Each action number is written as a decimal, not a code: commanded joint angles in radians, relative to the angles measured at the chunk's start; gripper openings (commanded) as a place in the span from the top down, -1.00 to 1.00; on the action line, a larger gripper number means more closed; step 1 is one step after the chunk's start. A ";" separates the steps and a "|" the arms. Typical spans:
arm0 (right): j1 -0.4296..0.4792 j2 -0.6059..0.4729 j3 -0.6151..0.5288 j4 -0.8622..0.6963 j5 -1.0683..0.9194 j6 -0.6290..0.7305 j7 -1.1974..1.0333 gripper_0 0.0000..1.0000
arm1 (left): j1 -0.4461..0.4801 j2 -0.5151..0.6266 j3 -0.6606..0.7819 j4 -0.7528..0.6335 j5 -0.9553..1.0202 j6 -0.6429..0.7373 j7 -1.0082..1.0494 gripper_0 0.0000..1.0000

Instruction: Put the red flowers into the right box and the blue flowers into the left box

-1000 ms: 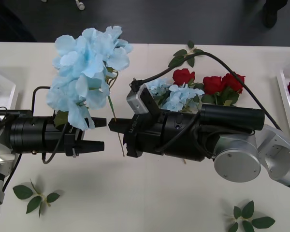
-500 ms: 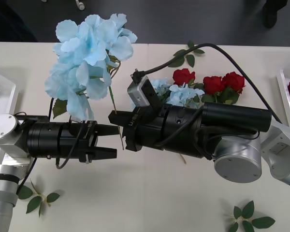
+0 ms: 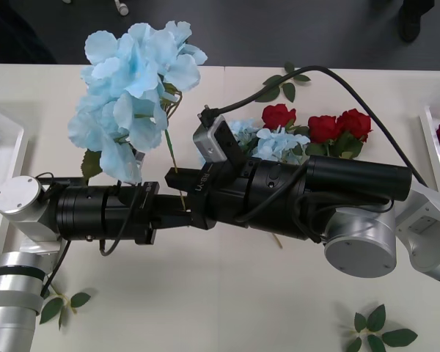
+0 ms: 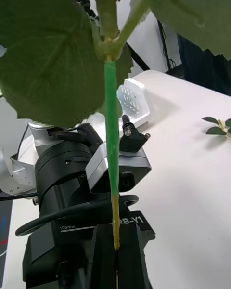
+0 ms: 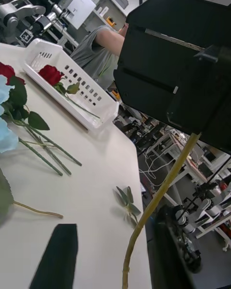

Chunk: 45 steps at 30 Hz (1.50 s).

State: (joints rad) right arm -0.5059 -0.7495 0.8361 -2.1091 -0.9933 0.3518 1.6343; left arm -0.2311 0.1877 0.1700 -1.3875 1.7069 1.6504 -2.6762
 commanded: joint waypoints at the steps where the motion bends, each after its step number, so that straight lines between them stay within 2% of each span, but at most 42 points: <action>1: -0.013 0.012 -0.005 -0.035 0.002 -0.005 -0.045 1.00 | -0.020 0.006 -0.009 -0.007 0.011 -0.006 -0.029 1.00; 17: -0.013 0.012 -0.005 -0.035 0.002 -0.005 -0.045 1.00 | -0.020 0.006 -0.007 -0.007 0.034 -0.006 -0.029 1.00; 18: -0.013 0.012 -0.005 -0.035 0.002 -0.005 -0.045 0.76 | -0.020 0.006 -0.007 -0.007 0.036 -0.006 -0.029 1.00; 19: -0.013 0.012 -0.005 -0.035 0.002 -0.005 -0.045 0.62 | -0.020 0.006 -0.007 -0.007 0.036 -0.006 -0.029 1.00; 23: -0.013 0.012 -0.005 -0.035 0.002 -0.005 -0.045 -0.57 | -0.020 0.006 -0.004 -0.007 0.040 -0.006 -0.029 1.00; 24: -0.013 0.012 -0.005 -0.035 0.002 -0.005 -0.045 -0.68 | -0.020 0.006 -0.004 -0.007 0.039 -0.006 -0.029 1.00; 25: -0.013 0.012 -0.005 -0.035 0.002 -0.005 -0.045 -0.92 | -0.020 0.006 -0.004 -0.007 0.040 -0.006 -0.029 1.00; 26: -0.013 0.012 -0.005 -0.035 0.002 -0.005 -0.045 -1.00 | -0.020 0.006 -0.004 -0.007 0.042 -0.006 -0.029 1.00; 37: -0.013 0.012 -0.005 -0.035 0.002 -0.005 -0.045 -1.00 | -0.016 0.006 0.008 -0.007 0.074 -0.006 -0.029 1.00; 42: -0.013 0.012 -0.005 -0.035 0.002 -0.005 -0.045 -1.00 | 0.001 0.016 0.049 -0.008 0.140 -0.006 -0.029 1.00; 45: 0.017 0.018 0.005 -0.026 0.001 -0.039 -0.054 -1.00 | 0.022 0.046 0.074 -0.018 0.194 -0.006 -0.029 1.00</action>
State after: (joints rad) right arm -0.4993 -0.7495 0.8381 -2.1090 -0.9933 0.3494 1.6208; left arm -0.2292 0.1910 0.2171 -1.3854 1.8569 1.6504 -2.6762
